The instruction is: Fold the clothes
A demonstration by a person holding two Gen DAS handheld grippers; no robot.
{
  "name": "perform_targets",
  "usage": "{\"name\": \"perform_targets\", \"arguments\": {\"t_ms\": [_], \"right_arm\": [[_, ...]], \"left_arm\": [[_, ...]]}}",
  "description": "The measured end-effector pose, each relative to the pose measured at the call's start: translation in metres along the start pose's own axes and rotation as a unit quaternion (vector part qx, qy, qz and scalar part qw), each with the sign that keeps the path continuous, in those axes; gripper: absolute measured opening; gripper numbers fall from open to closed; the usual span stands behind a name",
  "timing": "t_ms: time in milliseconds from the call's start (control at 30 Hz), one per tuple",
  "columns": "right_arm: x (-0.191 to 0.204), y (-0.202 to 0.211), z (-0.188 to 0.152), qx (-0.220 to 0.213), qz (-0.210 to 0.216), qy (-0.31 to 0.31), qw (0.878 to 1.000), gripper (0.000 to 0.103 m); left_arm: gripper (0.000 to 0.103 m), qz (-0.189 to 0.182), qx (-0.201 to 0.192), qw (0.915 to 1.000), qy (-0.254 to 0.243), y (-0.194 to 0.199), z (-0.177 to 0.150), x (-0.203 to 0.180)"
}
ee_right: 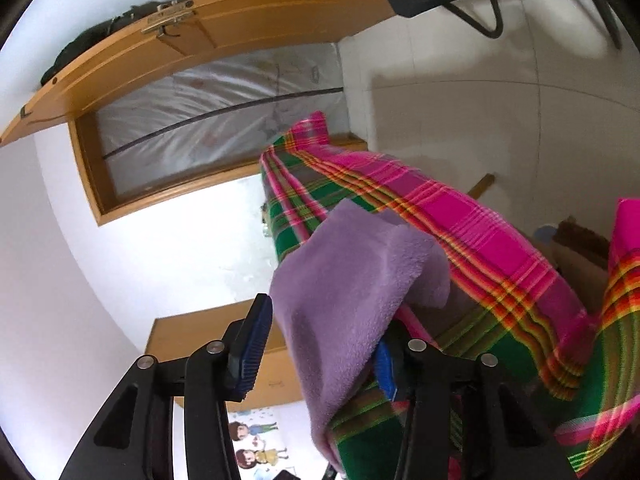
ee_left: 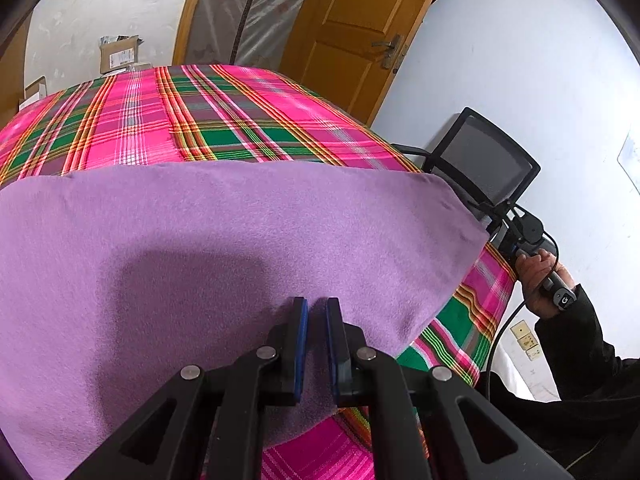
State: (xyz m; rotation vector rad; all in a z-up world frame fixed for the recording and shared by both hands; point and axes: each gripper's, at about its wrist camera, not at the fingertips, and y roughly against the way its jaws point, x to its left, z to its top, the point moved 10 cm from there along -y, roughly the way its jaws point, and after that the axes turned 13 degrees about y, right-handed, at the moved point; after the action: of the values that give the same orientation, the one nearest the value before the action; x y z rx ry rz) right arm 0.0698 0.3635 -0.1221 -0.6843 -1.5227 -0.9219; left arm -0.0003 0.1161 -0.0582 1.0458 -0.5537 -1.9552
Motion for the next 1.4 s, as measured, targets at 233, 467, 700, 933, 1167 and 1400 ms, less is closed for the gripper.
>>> {"name": "perform_targets", "arguments": {"t_ms": [233, 467, 700, 933, 1167, 1400], "right_arm": [[-0.004, -0.011, -0.002, 0.012, -0.039, 0.012, 0.999, 0.032], [0.019, -0.002, 0.010, -0.018, -0.048, 0.070, 0.996, 0.010], [0.048, 0.010, 0.005, -0.030, -0.057, 0.134, 0.989, 0.009], [0.118, 0.021, -0.013, -0.028, -0.038, 0.233, 0.971, 0.009], [0.183, 0.009, -0.053, 0.005, -0.015, 0.320, 0.947, 0.008], [0.227, -0.028, -0.098, 0.053, 0.001, 0.379, 0.924, 0.007]], "left_arm": [[0.009, -0.003, -0.002, 1.0000, 0.002, 0.001, -0.001, 0.000], [0.009, -0.010, -0.005, 0.9999, 0.007, 0.002, -0.001, 0.001], [0.009, -0.002, -0.003, 1.0000, 0.001, 0.003, -0.001, -0.001], [0.009, -0.004, -0.004, 1.0000, -0.004, 0.004, -0.001, -0.007], [0.009, -0.013, -0.017, 0.9998, -0.006, 0.013, -0.002, -0.012], [0.009, -0.010, -0.042, 0.9990, 0.006, 0.031, 0.002, -0.003]]}}
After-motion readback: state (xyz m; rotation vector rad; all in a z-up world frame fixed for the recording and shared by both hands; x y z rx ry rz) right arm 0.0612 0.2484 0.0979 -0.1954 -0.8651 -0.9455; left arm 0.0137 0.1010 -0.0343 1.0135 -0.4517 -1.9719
